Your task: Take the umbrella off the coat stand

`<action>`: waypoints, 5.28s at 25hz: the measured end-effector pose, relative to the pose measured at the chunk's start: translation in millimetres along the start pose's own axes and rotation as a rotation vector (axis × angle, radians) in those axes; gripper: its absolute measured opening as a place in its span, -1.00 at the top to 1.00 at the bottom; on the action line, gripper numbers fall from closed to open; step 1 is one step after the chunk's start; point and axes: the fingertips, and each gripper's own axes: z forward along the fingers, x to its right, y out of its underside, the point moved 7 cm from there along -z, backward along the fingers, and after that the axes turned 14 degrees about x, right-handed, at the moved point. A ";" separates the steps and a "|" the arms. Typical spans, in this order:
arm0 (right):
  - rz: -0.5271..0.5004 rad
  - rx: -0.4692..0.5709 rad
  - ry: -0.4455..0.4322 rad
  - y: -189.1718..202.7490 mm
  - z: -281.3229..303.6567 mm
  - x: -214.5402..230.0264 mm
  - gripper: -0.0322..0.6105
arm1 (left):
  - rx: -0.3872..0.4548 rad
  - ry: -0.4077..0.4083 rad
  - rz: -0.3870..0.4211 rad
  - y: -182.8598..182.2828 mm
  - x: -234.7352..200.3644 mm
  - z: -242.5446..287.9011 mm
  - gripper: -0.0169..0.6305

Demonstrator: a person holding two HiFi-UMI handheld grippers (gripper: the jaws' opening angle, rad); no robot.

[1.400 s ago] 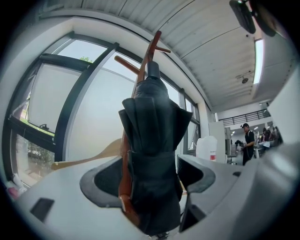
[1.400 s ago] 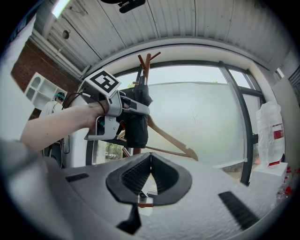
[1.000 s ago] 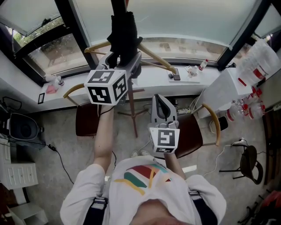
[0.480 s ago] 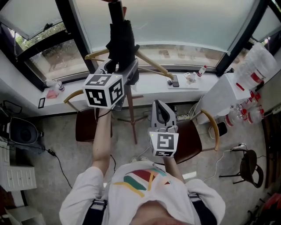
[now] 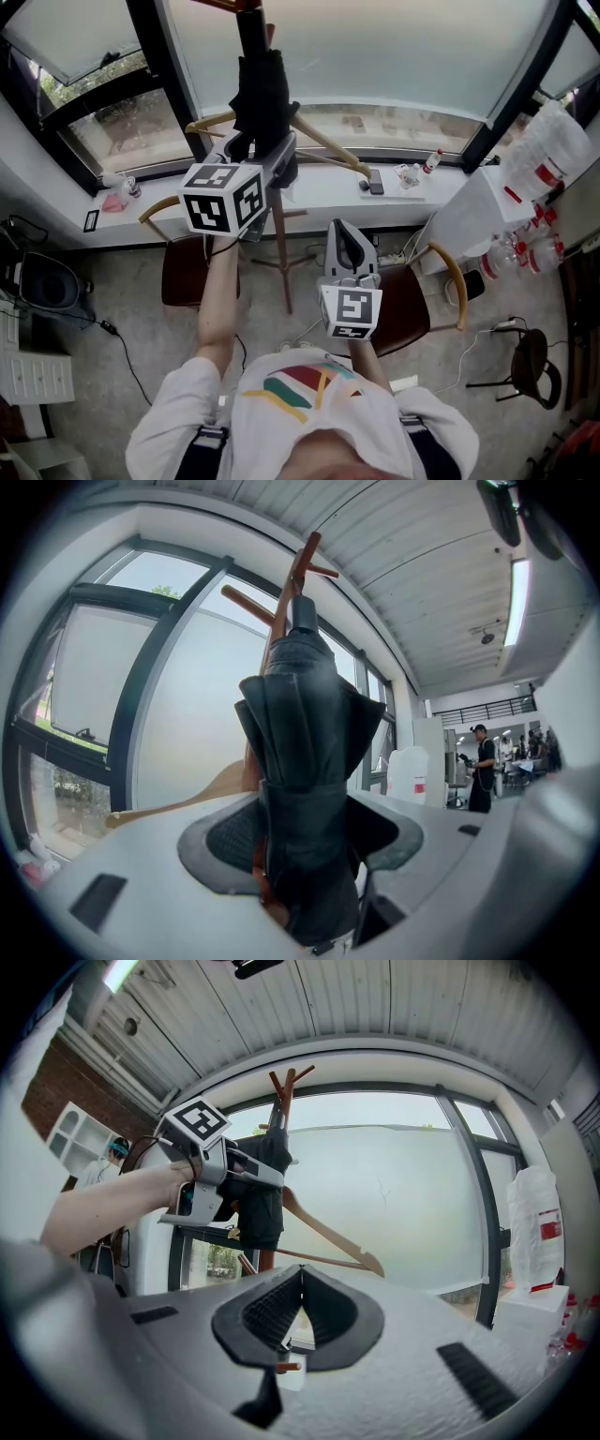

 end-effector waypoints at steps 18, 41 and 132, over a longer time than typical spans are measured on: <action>0.008 0.019 -0.003 -5.5 5.0 -0.1 0.90 | 0.063 0.003 0.045 -41.3 4.0 -2.9 0.14; 0.030 0.052 -0.021 -16.7 5.6 -3.0 0.90 | 0.204 -0.042 0.160 -113.7 4.6 -14.2 0.15; 0.004 0.025 -0.242 -1.4 3.6 -64.6 0.90 | 0.255 -0.369 0.117 88.9 34.9 -202.5 0.15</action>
